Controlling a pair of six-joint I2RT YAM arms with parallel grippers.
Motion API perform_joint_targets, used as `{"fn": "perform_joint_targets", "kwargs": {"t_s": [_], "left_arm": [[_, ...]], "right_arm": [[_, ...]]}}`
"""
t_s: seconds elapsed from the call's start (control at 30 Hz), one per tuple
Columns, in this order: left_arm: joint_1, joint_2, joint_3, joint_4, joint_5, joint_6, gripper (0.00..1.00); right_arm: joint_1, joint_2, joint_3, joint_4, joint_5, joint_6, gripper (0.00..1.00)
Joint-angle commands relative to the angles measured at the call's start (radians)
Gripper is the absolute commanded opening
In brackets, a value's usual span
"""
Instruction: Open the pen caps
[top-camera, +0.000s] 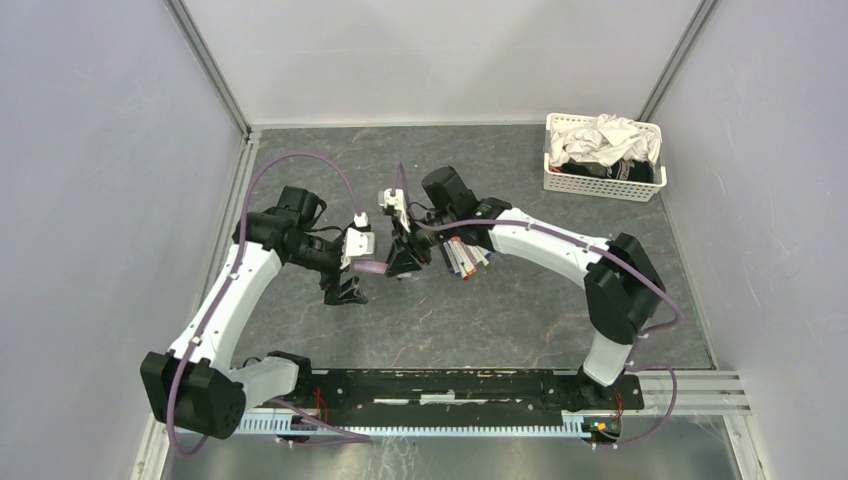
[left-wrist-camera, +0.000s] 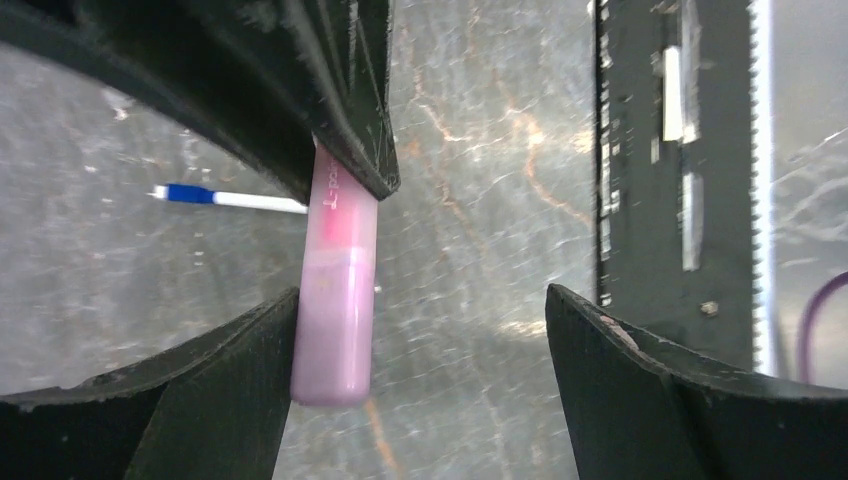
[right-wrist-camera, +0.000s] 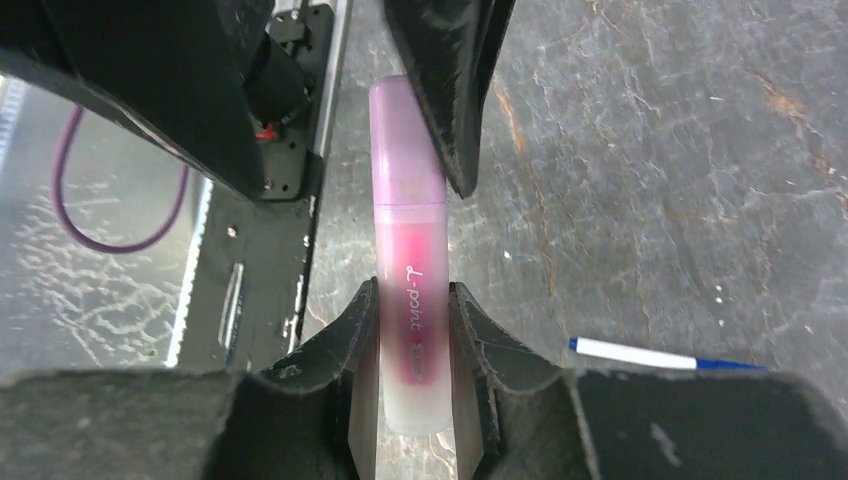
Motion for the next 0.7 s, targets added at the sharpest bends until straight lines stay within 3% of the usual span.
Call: {"fn": "perform_joint_targets", "kwargs": {"t_s": [0.0, 0.17, 0.47, 0.67], "left_arm": [[-0.01, -0.054, -0.017, 0.075, -0.112, 0.198, 0.93], [-0.013, -0.147, -0.051, 0.173, -0.202, 0.378, 0.91], [-0.017, -0.381, -0.248, 0.272, -0.193, 0.692, 0.85], [-0.019, -0.423, -0.314, 0.376, -0.174, 0.747, 0.75]], "right_arm": [[-0.012, 0.088, 0.128, -0.103, -0.114, 0.096, 0.0], [-0.022, 0.163, 0.19, -0.124, -0.165, 0.178, 0.0], [-0.033, 0.161, 0.109, 0.103, -0.246, 0.413, 0.0], [-0.033, 0.162, 0.101, 0.126, -0.25, 0.454, 0.0]]}}
